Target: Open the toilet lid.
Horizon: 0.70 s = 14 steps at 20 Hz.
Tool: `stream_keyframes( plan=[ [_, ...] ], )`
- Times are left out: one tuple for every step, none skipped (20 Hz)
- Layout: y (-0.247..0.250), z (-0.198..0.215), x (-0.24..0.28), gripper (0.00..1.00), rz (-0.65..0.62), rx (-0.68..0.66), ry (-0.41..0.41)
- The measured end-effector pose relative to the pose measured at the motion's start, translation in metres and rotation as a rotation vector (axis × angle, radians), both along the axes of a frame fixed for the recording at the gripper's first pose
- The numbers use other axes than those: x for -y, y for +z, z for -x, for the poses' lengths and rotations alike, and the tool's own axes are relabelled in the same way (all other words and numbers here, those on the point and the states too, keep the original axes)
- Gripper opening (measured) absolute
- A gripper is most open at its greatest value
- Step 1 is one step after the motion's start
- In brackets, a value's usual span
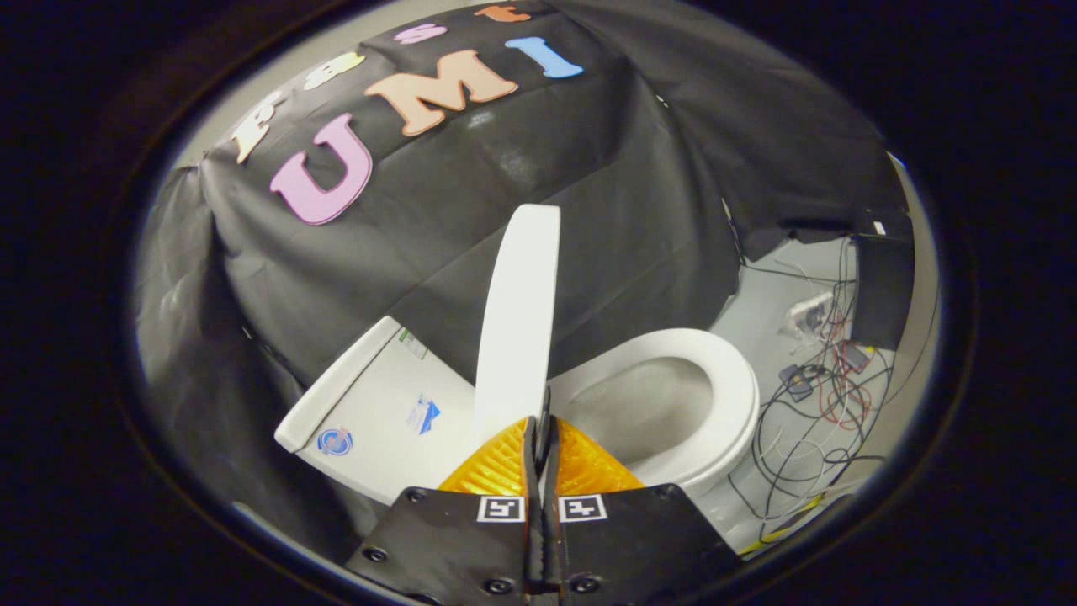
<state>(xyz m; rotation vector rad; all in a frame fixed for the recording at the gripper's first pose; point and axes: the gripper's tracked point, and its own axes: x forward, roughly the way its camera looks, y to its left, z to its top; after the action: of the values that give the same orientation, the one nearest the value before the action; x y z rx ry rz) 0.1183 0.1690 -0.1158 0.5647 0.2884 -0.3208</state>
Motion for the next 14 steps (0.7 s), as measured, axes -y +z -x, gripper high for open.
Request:
stream_keyframes(
  plan=[
    [0.002,0.0,-0.001,0.0,0.019,-0.003,0.004],
    [0.004,-0.002,-0.002,0.0,0.03,-0.006,0.003],
    [0.008,-0.003,-0.004,0.0,0.038,-0.002,-0.001],
    [0.009,-0.005,-0.006,0.01,0.053,-0.008,-0.001],
    [0.009,-0.005,-0.007,0.0,0.081,-0.019,-0.004],
    [0.009,-0.005,-0.008,0.01,0.11,-0.037,-0.002],
    [0.011,-0.005,-0.01,0.0,0.133,-0.045,0.008],
    [0.016,-0.008,-0.014,0.01,0.15,-0.044,0.02],
    [0.021,-0.01,-0.02,0.01,0.169,-0.047,0.032],
    [0.025,-0.012,-0.024,0.01,0.203,-0.048,0.042],
    [0.027,-0.014,-0.028,0.01,0.244,-0.058,0.053],
    [0.03,-0.016,-0.031,0.01,0.289,-0.065,0.065],
    [0.032,-0.018,-0.034,0.0,0.328,-0.077,0.076],
    [0.033,-0.02,-0.035,0.0,0.354,-0.087,0.081]
  ],
)
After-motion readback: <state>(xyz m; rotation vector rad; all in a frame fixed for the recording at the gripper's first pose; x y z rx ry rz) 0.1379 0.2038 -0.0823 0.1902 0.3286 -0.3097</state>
